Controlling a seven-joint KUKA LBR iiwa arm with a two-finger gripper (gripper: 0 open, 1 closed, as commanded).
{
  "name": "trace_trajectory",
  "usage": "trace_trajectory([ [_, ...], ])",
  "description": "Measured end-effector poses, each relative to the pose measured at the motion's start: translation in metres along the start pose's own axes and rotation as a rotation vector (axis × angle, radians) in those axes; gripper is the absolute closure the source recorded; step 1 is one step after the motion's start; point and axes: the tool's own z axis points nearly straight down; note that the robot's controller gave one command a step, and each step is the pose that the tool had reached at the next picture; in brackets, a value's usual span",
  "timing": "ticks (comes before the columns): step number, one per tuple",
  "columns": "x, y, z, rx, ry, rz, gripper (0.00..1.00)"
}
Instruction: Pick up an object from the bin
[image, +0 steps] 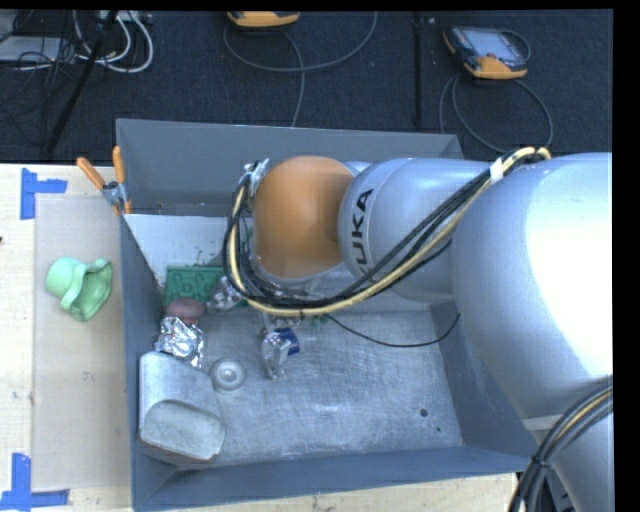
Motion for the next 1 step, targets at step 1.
trace_trajectory([
  [1, -0.0195, 0.0771, -0.0124, 0.009, 0.004, -0.024, 0.0],
])
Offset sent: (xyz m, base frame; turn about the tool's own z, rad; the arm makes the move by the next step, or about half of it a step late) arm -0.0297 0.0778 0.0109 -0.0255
